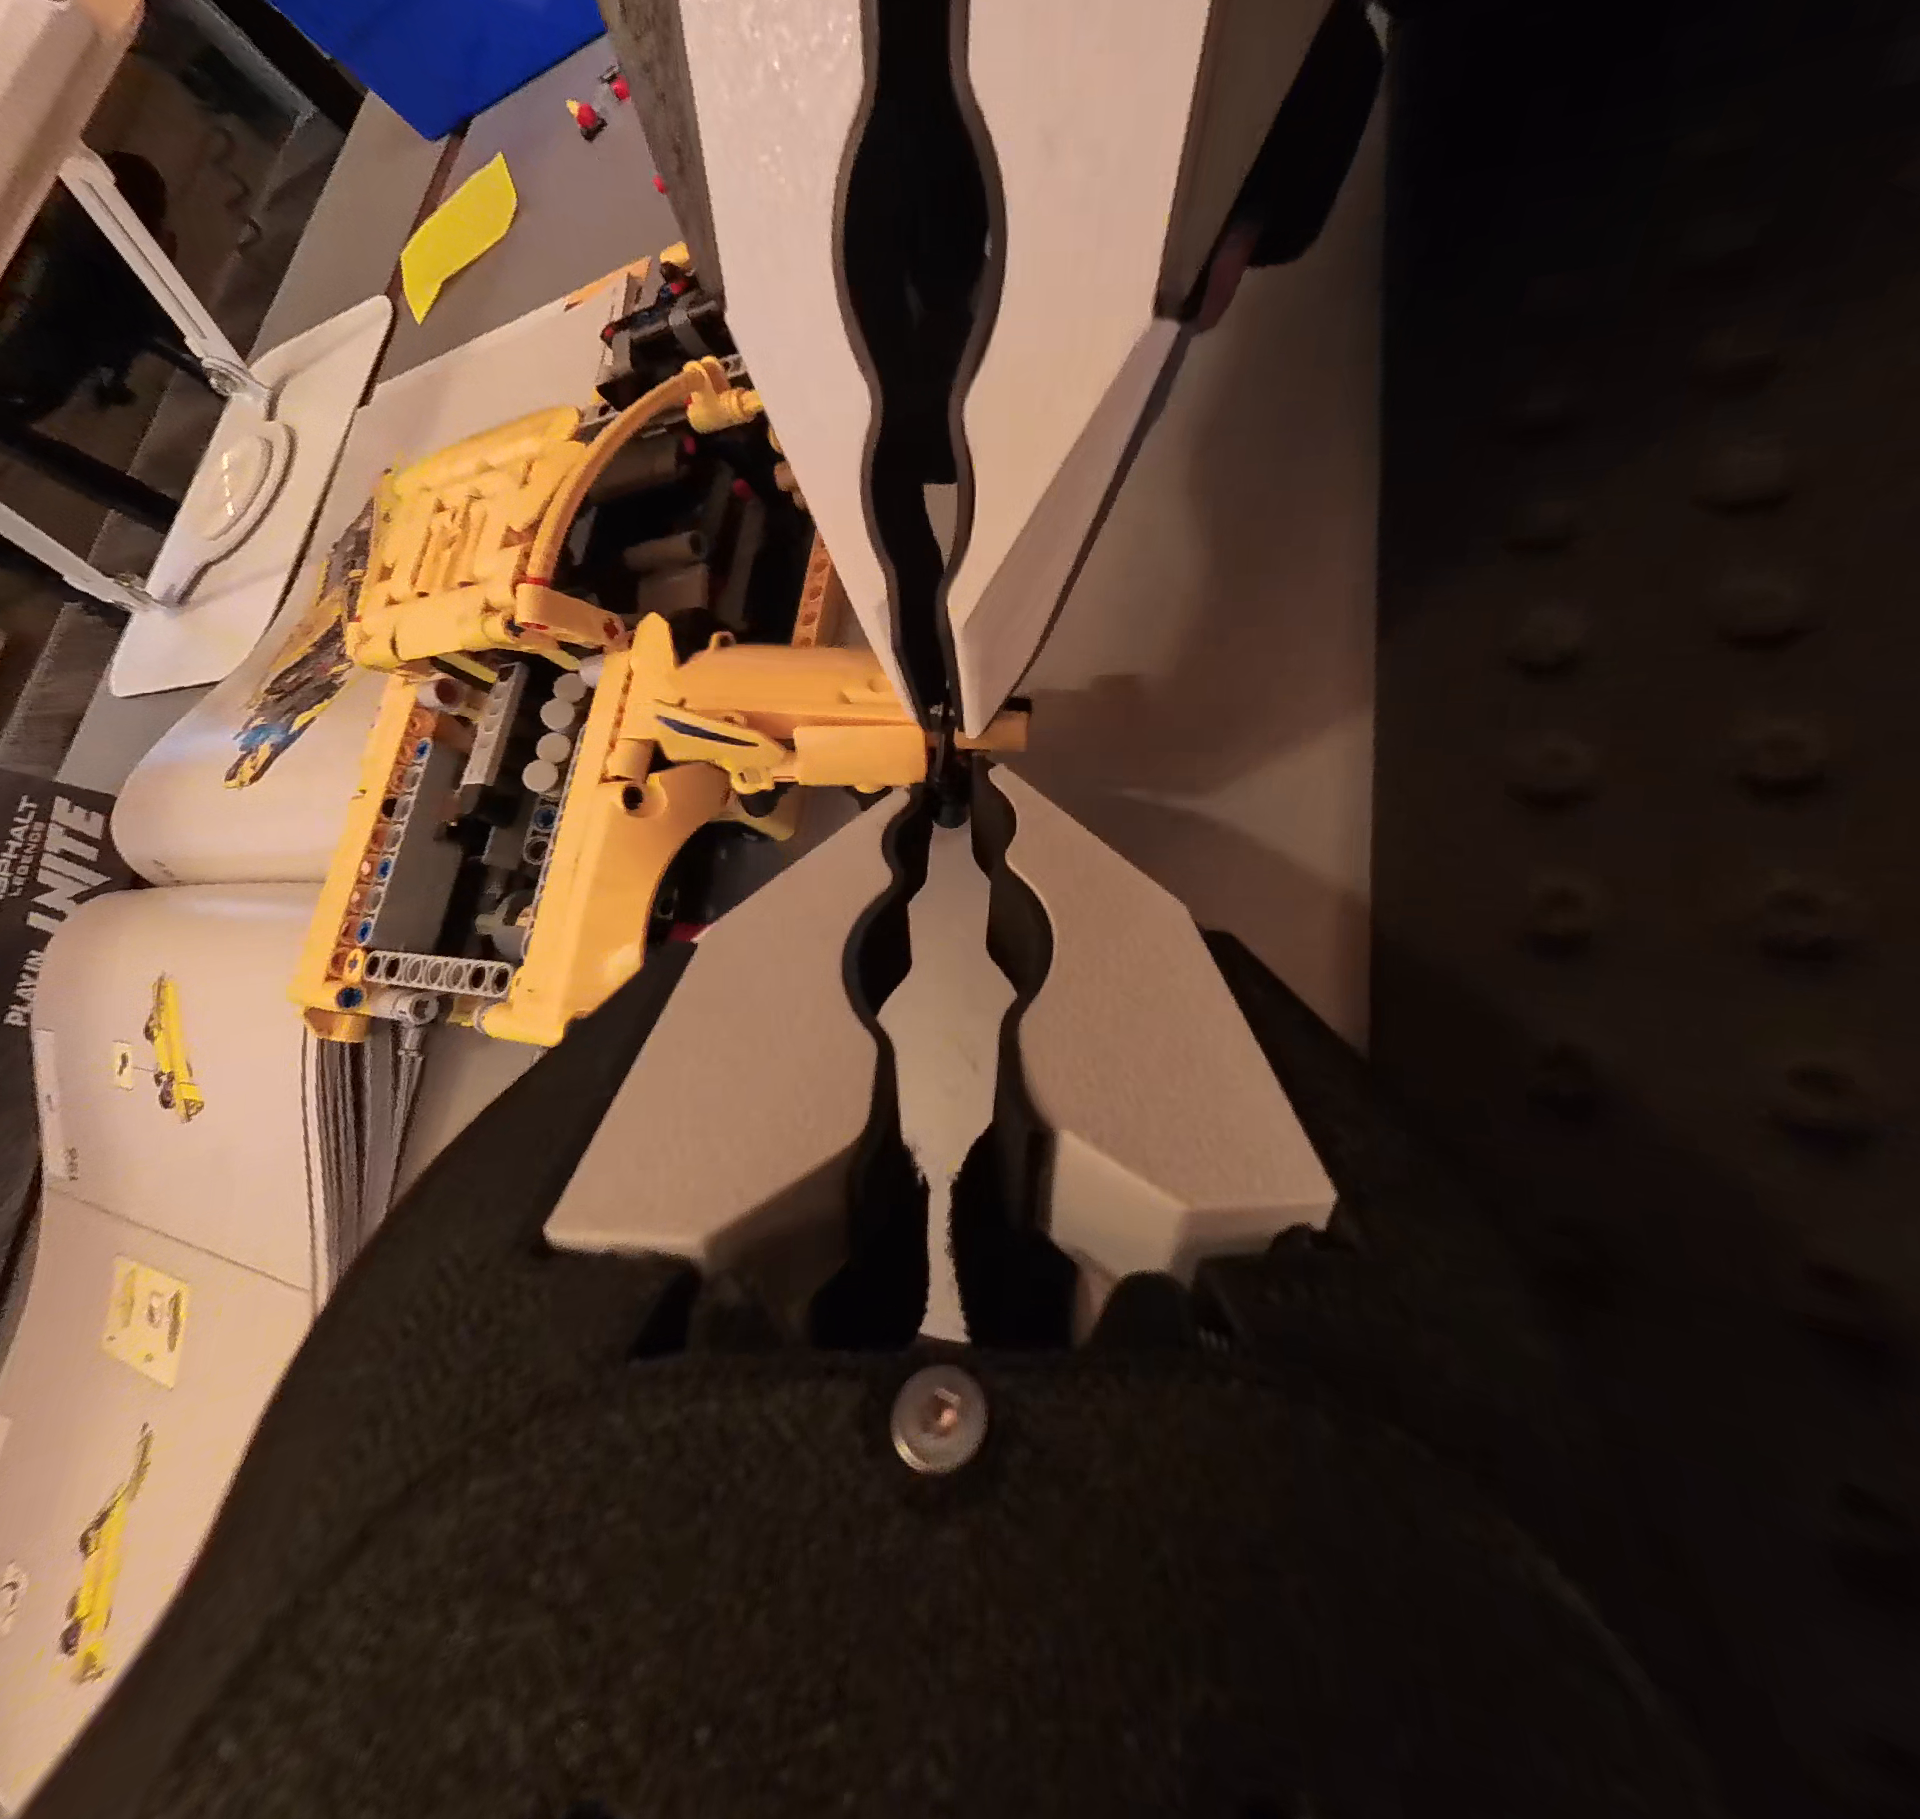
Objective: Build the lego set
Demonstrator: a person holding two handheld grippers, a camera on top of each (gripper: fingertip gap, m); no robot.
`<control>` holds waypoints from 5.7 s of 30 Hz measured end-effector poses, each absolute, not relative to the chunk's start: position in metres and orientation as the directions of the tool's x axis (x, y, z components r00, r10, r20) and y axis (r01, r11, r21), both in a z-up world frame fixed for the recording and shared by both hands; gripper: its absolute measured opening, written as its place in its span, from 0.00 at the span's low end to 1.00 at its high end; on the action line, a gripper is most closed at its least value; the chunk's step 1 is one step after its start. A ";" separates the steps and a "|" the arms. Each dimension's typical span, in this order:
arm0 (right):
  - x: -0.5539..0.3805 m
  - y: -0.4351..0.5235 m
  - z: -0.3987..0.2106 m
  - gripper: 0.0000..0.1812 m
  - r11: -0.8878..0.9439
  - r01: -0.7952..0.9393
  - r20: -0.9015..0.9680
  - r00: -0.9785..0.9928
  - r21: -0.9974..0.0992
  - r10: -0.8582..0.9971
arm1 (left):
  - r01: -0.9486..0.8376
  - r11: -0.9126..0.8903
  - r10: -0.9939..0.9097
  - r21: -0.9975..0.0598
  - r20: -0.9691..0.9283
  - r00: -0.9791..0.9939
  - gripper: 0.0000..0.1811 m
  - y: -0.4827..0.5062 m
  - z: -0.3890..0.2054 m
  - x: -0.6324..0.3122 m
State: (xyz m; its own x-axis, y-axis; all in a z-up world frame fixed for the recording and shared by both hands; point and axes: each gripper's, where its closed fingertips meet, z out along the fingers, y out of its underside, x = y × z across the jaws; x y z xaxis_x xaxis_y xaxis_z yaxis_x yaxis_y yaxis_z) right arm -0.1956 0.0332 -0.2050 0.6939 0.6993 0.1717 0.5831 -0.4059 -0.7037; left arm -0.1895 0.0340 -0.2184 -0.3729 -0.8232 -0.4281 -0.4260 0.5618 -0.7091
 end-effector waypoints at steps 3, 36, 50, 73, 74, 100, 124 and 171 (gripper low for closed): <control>-0.196 0.034 -0.206 0.02 -0.417 0.603 0.192 0.695 -0.680 0.693 | -0.432 0.588 -0.807 -0.684 -0.460 -0.370 0.04 0.035 -0.219 -0.189; -0.225 0.031 -0.184 0.02 -0.406 0.262 -0.156 0.642 -0.875 0.751 | -0.559 0.516 -0.847 -0.649 -0.290 -0.445 0.04 0.037 -0.194 -0.258; -0.233 0.023 -0.206 0.02 -0.483 0.307 -0.214 0.618 -0.820 0.756 | -0.494 0.232 -0.915 -0.838 -0.016 -0.402 0.04 0.017 -0.184 -0.246; -0.238 0.008 -0.166 0.02 -0.528 0.048 -0.459 0.429 -0.848 0.778 | -0.303 0.095 -0.880 -0.948 0.062 -0.471 0.04 0.007 -0.167 -0.245; -0.238 0.008 -0.164 0.02 -0.527 0.042 -0.463 0.424 -0.849 0.779 | -0.303 0.098 -0.878 -0.948 0.061 -0.474 0.04 0.006 -0.167 -0.245; -0.239 -0.001 -0.187 0.02 -0.476 0.269 -0.326 0.454 -0.837 0.829 | -0.381 0.184 -0.845 -0.906 0.052 -0.533 0.03 -0.005 -0.190 -0.246; -0.239 0.003 -0.178 0.02 -0.548 0.117 -0.463 0.409 -0.828 0.787 | -0.347 0.121 -0.849 -0.930 0.084 -0.521 0.03 -0.002 -0.180 -0.243; -0.215 0.050 -0.165 0.18 -0.233 0.278 0.054 0.742 -0.932 0.668 | -0.261 -0.434 -0.806 -0.862 0.501 -0.316 0.03 0.049 -0.141 -0.224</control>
